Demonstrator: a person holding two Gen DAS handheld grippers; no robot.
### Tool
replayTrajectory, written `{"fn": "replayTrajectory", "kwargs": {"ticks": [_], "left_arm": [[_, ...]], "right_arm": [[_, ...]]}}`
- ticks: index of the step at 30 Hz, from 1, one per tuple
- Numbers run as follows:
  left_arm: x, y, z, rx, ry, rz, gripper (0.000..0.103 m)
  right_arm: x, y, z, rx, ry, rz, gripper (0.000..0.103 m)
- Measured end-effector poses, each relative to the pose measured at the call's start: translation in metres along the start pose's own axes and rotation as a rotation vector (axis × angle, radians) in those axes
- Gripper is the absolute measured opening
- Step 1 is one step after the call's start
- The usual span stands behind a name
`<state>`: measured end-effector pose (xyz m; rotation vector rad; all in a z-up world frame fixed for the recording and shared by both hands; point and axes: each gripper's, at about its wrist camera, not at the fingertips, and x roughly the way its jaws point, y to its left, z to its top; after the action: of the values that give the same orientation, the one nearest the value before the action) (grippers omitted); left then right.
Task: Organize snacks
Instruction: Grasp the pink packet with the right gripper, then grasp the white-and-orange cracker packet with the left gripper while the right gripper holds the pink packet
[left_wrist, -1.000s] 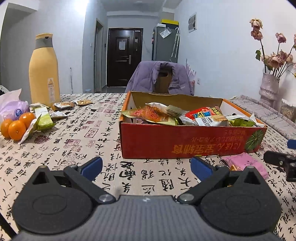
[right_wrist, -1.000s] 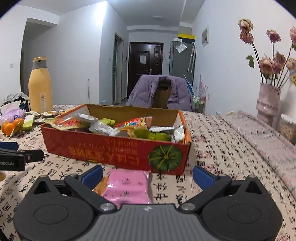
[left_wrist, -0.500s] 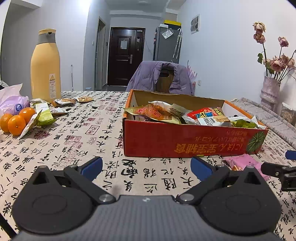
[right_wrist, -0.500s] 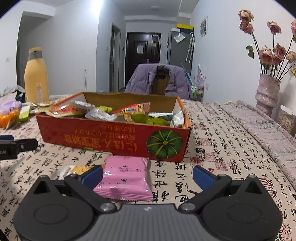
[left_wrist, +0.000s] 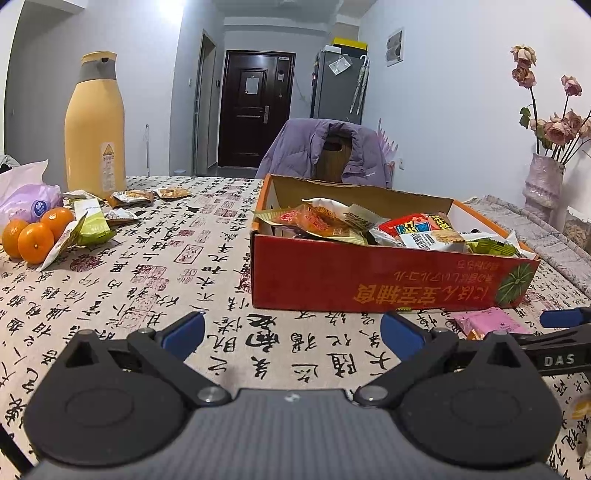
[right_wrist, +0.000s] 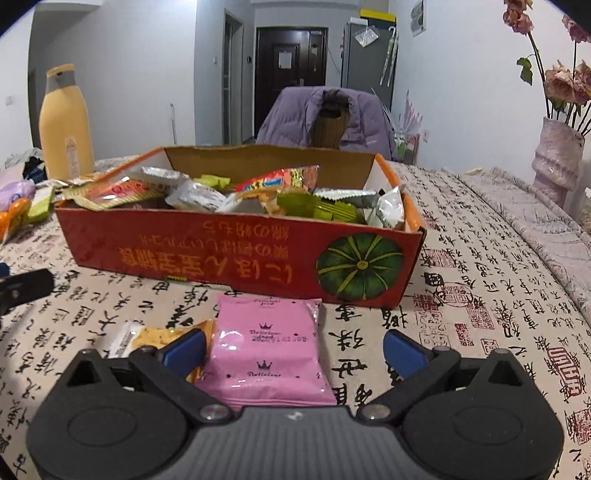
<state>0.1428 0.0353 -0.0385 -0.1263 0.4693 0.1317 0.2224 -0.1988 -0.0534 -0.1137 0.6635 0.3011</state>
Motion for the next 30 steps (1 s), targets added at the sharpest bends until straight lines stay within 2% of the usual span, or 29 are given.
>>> {"fn": "replayTrajectory", "kwargs": {"ticks": [3,5,6,8,14,21,30], "left_arm": [[0.000,0.000,0.000,0.000,0.000,-0.001,0.103],[0.000,0.000,0.000,-0.001,0.000,-0.001,0.103],[0.000,0.000,0.000,-0.001,0.000,-0.001,0.103],[0.000,0.000,0.000,-0.002,0.000,-0.002,0.103],[0.000,0.001,0.000,-0.008,0.002,-0.003,0.103],[0.001,0.000,-0.001,-0.008,0.008,-0.002,0.103],[0.002,0.000,-0.001,-0.004,0.017,0.009,0.103]], "right_arm": [[0.006,0.001,0.002,-0.003,0.012,0.004,0.091],[0.010,0.005,0.001,-0.016,0.026,0.013,0.076],[0.010,0.005,0.000,-0.015,0.019,0.025,0.073],[0.010,0.007,0.000,-0.017,0.013,0.051,0.061],[0.006,0.007,-0.002,-0.016,0.002,0.055,0.061],[-0.022,-0.003,-0.009,0.008,-0.081,0.037,0.061],[-0.042,-0.038,-0.025,0.064,-0.122,-0.039,0.061]]}}
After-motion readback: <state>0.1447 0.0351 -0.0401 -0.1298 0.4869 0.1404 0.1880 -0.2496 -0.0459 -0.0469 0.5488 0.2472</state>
